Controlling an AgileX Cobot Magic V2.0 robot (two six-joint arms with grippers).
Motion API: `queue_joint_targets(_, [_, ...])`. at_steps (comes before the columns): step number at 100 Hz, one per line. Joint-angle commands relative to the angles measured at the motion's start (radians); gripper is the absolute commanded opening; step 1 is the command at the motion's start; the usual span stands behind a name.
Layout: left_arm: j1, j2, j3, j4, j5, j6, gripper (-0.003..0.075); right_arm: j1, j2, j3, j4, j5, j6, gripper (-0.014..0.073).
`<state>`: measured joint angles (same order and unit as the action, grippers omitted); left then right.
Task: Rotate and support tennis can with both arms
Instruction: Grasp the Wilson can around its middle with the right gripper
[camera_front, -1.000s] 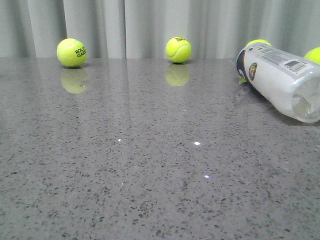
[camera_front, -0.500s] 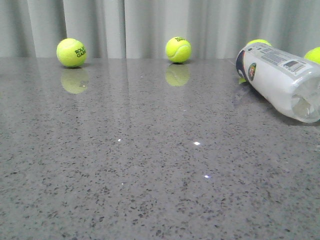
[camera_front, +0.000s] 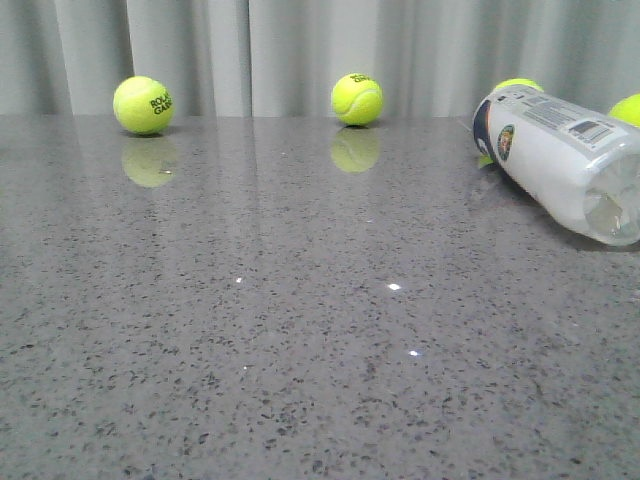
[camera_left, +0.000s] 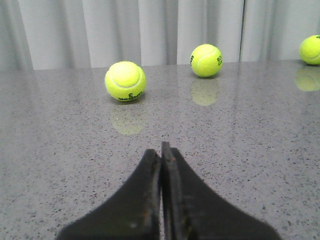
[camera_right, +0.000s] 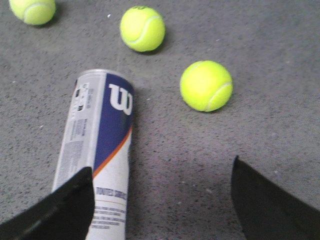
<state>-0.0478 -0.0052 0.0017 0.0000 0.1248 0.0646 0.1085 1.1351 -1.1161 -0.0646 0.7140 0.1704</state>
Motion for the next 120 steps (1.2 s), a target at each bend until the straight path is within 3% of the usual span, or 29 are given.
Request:
queue_joint_targets(1, [0.001, -0.024, 0.044, -0.006, -0.080, -0.009, -0.0019, 0.035, 0.045, -0.086, 0.046, -0.003, -0.011, 0.0631])
queue_joint_targets(26, [0.001, -0.024, 0.044, -0.006, -0.080, -0.009, -0.0019, 0.054, 0.218, -0.149, 0.224, 0.050, -0.011, 0.0631])
queue_joint_targets(78, [0.001, -0.024, 0.044, -0.006, -0.080, -0.009, -0.0019, 0.054, 0.464, -0.152, 0.245, 0.011, -0.011, 0.0629])
queue_joint_targets(105, [0.001, -0.024, 0.044, -0.006, -0.080, -0.009, -0.0019, 0.054, 0.456, -0.169, 0.245, 0.039, -0.014, 0.0362])
queue_joint_targets(120, [0.001, -0.024, 0.044, -0.006, -0.080, -0.009, -0.0019, 0.071, 0.456, -0.263, 0.245, 0.131, -0.064, 0.0326])
